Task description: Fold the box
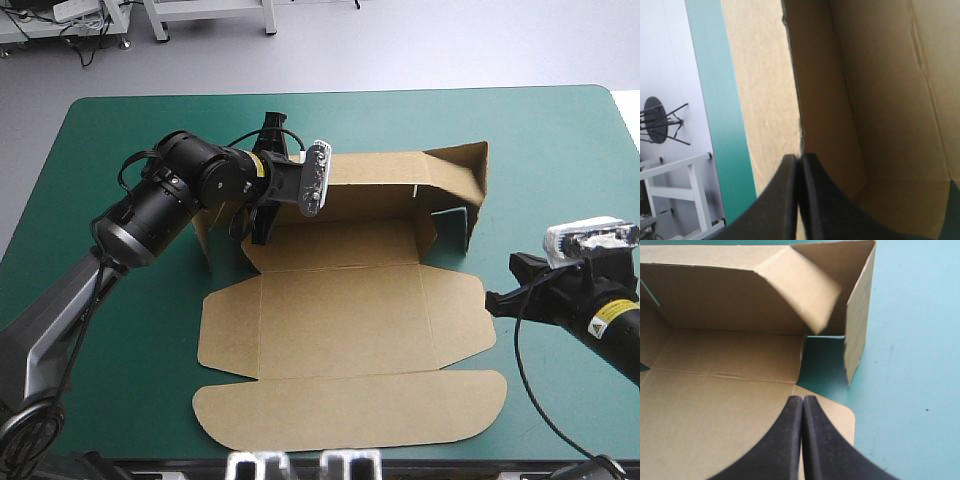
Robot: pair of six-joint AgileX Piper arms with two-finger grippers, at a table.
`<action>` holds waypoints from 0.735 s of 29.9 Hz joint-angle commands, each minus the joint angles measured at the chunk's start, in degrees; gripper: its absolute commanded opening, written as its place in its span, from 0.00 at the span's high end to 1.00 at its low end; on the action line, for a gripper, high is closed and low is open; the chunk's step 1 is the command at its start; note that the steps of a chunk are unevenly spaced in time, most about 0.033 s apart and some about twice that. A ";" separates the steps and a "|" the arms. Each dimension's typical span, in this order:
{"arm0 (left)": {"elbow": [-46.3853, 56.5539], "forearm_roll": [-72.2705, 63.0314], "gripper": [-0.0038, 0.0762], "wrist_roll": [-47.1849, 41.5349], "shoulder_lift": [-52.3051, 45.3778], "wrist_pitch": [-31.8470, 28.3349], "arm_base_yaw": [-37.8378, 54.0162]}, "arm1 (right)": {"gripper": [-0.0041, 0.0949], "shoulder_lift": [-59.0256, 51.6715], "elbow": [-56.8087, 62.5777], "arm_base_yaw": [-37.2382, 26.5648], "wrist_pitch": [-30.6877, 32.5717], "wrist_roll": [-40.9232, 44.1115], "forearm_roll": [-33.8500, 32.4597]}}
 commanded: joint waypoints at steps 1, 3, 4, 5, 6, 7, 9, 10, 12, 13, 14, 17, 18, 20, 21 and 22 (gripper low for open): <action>0.78 4.23 0.96 -2.52 -4.00 -4.78 -0.27 | 0.98 5.06 -5.64 0.08 -3.64 -0.25 -3.69; 1.52 5.41 0.96 -3.88 -4.93 -6.16 -0.15 | 0.98 8.93 -8.72 0.08 -3.64 0.00 -6.03; 1.52 5.41 0.96 -4.23 -5.09 -6.28 -0.15 | 0.98 10.51 -10.08 0.08 -3.64 0.00 -6.62; 1.52 5.41 0.96 -4.66 -5.34 -6.43 -0.15 | 0.98 12.67 -11.97 0.08 -3.64 0.00 -7.11; 1.52 5.41 0.96 -5.18 -5.48 -6.87 -0.15 | 0.98 14.83 -14.00 0.08 -3.64 0.00 -7.54; 1.52 5.41 0.96 -5.22 -5.61 -7.01 -0.15 | 0.98 17.08 -15.69 0.08 -3.64 0.00 -7.54; 1.52 5.41 0.96 -5.26 -5.61 -7.45 -0.15 | 0.98 21.75 -20.19 0.08 -3.51 -0.26 -7.54; 1.52 5.41 0.96 -5.26 -5.61 -7.50 -0.15 | 0.98 23.61 -22.12 0.08 -3.51 -0.40 -7.54; 1.52 5.41 0.96 -5.26 -5.61 -7.59 -0.15 | 0.98 28.47 -27.37 -0.01 -2.73 -0.70 -7.54; 1.52 5.41 0.96 -5.37 -5.61 -7.59 -0.15 | 0.98 30.43 -30.30 -0.15 -2.16 -0.91 -7.41; 1.52 5.41 0.96 -5.52 -5.70 -7.24 -0.15 | 0.98 32.93 -33.50 -0.14 -0.92 -1.33 -7.32; 1.52 5.41 0.96 -5.52 -5.70 -5.90 -0.15 | 0.98 40.72 -43.70 -1.84 5.18 -4.22 -4.49; 1.67 5.41 0.96 -5.86 -5.70 -5.76 -0.15 | 0.98 43.32 -47.49 -3.02 7.43 -6.74 -1.28; 2.12 5.41 0.96 -6.24 -5.83 -5.87 -0.15 | 0.98 47.83 -54.16 -6.05 11.40 -11.53 6.43; 2.37 5.29 0.96 -6.38 -5.83 -5.87 -0.15 | 0.98 50.22 -57.67 -7.90 13.62 -13.70 10.93; 2.41 5.21 0.96 -6.38 -5.83 -5.98 -0.15 | 0.98 52.57 -60.99 -9.70 15.92 -15.27 14.64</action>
